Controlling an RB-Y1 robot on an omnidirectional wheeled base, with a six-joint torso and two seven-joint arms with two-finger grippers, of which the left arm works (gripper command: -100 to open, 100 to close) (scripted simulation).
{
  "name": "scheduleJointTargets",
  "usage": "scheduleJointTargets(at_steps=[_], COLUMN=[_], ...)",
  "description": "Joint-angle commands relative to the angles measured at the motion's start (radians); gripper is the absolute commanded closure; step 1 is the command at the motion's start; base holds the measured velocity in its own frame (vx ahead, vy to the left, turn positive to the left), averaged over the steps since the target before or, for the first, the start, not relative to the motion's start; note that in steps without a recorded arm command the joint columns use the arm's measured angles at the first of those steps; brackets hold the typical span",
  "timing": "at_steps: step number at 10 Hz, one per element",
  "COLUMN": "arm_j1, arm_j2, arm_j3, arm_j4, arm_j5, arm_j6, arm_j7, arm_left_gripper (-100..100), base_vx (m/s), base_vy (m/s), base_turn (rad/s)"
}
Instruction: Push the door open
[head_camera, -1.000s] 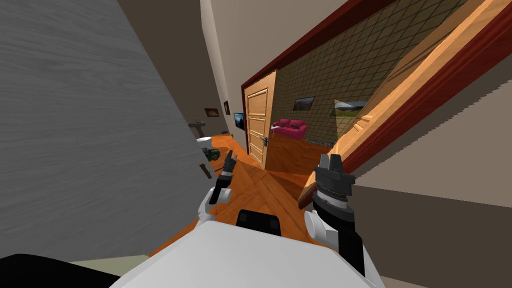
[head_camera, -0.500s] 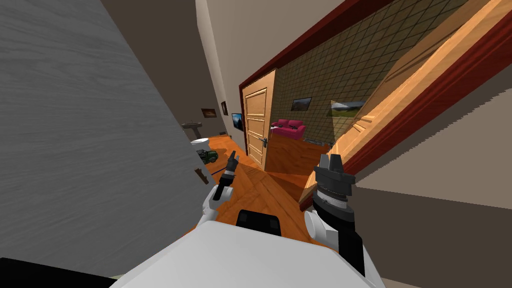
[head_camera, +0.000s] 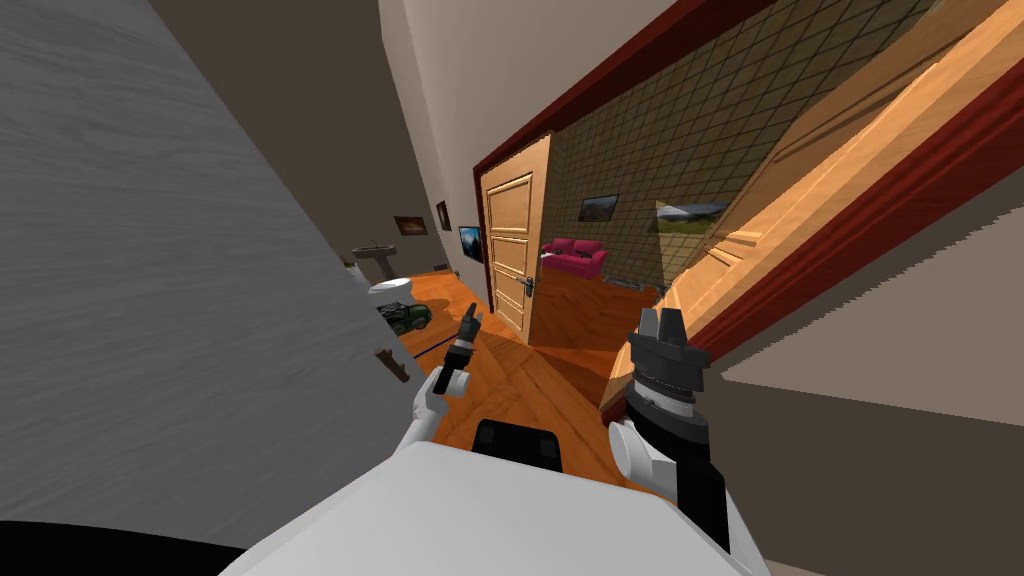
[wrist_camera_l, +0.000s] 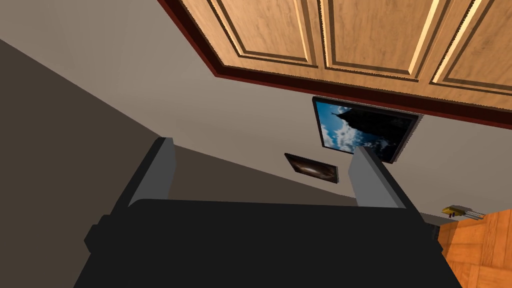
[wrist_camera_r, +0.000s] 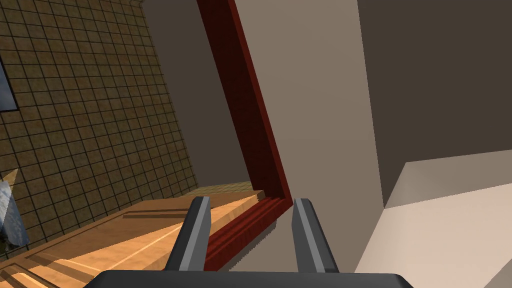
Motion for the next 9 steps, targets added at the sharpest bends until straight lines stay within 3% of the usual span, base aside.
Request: scheduleJointTargets(at_steps=[1,9], arm_j1=[-0.022,-0.134], arm_j2=[0.005,0.013], arm_j3=[-0.001,-0.009], arm_j4=[0.030,0.211], arm_j5=[-0.005,-0.031], arm_j6=[0.005,0.001], arm_j7=[0.007,0.033], arm_left_gripper=[-100,-100], base_vx=[0.088,0.088], base_vy=[0.064,0.063], base_turn=[-0.057,-0.068])
